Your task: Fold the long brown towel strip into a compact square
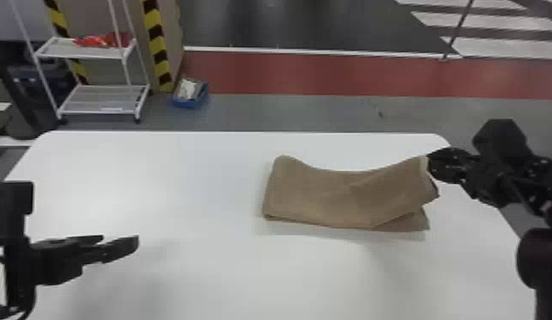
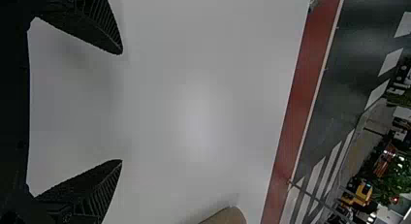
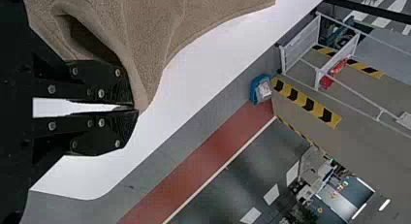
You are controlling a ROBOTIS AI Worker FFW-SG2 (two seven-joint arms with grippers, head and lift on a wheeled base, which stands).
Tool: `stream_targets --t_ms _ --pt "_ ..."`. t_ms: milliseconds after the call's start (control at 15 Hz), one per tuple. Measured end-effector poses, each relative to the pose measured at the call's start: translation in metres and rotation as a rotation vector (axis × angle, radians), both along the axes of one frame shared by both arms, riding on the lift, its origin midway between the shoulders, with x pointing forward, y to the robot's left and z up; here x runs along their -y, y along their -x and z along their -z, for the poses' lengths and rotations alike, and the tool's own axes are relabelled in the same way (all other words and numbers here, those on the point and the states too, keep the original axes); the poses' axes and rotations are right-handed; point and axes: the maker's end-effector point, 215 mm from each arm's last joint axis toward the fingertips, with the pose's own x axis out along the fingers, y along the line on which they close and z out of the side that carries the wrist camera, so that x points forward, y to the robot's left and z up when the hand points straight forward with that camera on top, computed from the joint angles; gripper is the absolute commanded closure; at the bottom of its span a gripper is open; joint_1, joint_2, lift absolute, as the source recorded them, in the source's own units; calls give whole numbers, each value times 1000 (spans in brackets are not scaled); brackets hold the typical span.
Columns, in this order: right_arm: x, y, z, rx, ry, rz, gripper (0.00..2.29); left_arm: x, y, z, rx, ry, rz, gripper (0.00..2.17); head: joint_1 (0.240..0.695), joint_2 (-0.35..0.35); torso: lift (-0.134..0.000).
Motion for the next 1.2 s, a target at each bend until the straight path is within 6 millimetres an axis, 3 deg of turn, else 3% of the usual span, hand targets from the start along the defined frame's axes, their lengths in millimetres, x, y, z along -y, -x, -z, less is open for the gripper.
stream_targets --t_ms 333,467,667,800,1067,1200 --pt "34 19 35 -89 36 88 43 -2 5 6 -12 0 -4 87 695 -114 -125" --pt "45 40 43 -142 -188 224 43 0 5 7 -15 1 -1 87 695 -130 -125" --pt "26 66 49 -254 -505 401 46 9 5 10 -18 7 10 87 695 -127 -125" --pt "27 73 55 -327 -658 543 60 10 5 10 -20 7 14 87 695 -129 -125" --pt "33 81 106 -475 -887 715 83 8 8 13 -25 2 18 87 695 -136 -125" --pt "35 75 120 -497 -902 742 93 7 8 13 -26 2 21 87 695 -137 -125"
